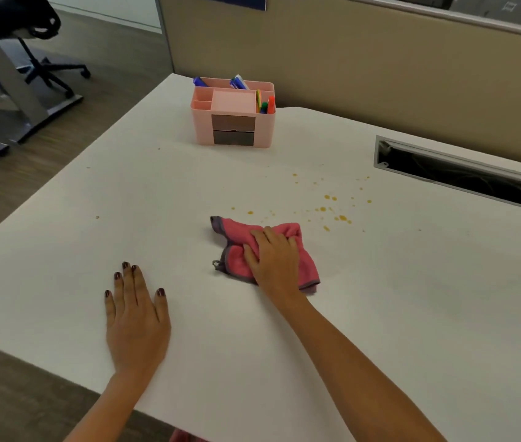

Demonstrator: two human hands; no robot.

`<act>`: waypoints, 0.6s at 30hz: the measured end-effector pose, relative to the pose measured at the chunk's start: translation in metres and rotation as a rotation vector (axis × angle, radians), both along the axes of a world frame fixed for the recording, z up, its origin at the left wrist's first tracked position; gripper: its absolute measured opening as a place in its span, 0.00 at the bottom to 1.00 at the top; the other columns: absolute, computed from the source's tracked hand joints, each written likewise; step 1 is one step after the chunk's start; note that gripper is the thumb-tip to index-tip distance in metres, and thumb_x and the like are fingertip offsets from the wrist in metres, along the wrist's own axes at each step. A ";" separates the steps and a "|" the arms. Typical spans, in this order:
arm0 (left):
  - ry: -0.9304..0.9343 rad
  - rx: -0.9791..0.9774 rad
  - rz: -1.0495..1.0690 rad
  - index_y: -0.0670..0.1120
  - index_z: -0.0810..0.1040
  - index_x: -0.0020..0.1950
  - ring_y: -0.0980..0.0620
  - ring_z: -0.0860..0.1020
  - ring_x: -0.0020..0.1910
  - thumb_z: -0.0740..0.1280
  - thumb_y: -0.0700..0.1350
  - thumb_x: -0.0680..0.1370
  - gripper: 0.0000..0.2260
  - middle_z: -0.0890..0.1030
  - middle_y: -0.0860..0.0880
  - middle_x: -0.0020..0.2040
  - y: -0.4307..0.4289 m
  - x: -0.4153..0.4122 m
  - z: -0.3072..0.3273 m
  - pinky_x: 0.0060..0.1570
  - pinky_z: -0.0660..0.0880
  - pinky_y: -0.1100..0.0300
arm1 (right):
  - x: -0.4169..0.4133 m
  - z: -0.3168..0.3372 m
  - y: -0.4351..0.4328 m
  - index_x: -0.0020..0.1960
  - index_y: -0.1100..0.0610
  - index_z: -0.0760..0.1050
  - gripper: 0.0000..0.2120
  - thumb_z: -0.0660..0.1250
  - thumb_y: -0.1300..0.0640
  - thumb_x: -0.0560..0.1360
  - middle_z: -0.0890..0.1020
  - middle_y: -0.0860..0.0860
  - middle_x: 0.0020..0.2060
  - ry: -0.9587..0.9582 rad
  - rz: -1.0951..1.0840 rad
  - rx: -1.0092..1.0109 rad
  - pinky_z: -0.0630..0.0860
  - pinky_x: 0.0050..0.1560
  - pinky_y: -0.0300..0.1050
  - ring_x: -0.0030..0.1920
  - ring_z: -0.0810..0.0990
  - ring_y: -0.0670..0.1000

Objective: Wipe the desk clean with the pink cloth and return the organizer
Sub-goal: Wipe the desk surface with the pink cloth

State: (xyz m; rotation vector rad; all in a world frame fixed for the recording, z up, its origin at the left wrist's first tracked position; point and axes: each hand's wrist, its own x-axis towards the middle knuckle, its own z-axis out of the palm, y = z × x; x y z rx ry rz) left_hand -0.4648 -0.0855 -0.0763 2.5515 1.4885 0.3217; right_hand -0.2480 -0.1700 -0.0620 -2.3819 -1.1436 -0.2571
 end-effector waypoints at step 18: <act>0.011 0.011 0.090 0.36 0.55 0.76 0.39 0.59 0.76 0.45 0.52 0.80 0.29 0.59 0.38 0.76 0.007 -0.008 -0.003 0.74 0.55 0.42 | -0.031 0.008 0.091 0.59 0.53 0.75 0.14 0.61 0.49 0.77 0.79 0.50 0.54 0.160 0.182 -0.061 0.64 0.57 0.52 0.52 0.76 0.54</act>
